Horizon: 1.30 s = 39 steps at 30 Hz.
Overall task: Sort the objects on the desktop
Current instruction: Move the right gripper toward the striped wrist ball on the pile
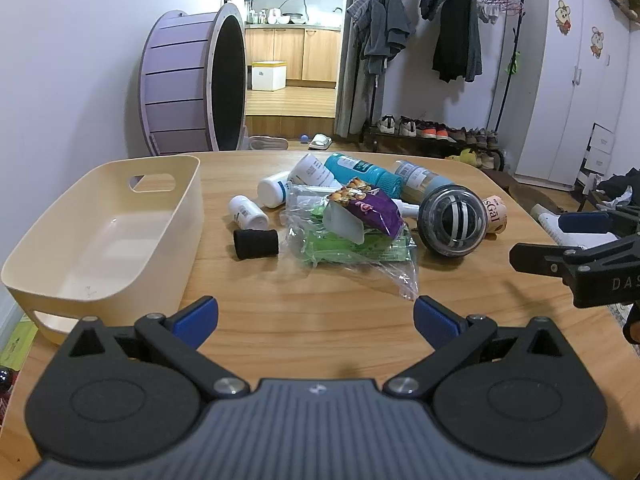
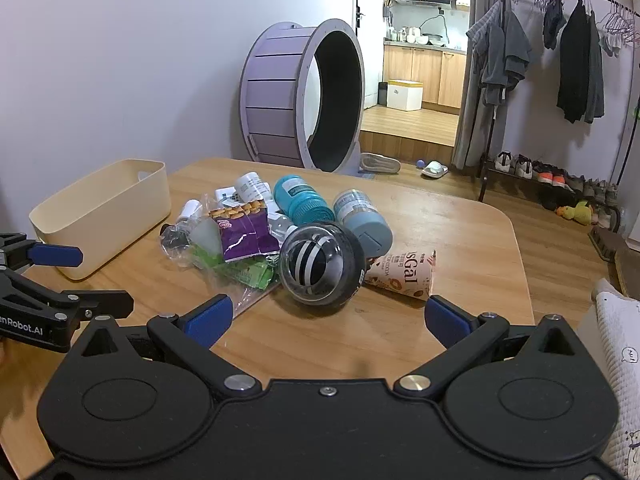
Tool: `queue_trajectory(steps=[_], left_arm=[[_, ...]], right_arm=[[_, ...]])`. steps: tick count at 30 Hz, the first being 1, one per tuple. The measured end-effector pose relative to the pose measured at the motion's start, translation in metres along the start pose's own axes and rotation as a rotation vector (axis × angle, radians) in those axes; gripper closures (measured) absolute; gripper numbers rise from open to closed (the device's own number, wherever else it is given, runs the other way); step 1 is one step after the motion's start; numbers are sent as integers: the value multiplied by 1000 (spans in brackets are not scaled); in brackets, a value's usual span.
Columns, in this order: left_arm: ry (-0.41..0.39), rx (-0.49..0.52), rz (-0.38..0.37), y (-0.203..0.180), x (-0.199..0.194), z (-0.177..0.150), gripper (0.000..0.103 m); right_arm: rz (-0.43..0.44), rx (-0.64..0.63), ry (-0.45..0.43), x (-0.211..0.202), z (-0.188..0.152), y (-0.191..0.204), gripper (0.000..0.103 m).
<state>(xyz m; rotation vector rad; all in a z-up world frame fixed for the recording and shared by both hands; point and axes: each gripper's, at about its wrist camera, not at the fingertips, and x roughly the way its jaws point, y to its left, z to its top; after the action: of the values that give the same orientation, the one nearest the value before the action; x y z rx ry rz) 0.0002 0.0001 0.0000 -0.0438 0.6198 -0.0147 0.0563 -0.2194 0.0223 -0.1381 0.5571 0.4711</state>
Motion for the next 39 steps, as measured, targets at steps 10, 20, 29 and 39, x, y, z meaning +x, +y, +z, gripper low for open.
queue_trajectory(steps=[10,20,29,39], left_arm=[[0,0,0,2,1,2,0],[-1,-4,0,1,0,1,0],[-9,0,13,1,1,1,0],[-13,3,13,0,-1,0,0]], right_arm=[[2,-3,4,-2,0,0,0],[4,7,11,1,0,-1,0],[3,4,10,1,1,2,0],[8,3,6,-3,0,0,0]])
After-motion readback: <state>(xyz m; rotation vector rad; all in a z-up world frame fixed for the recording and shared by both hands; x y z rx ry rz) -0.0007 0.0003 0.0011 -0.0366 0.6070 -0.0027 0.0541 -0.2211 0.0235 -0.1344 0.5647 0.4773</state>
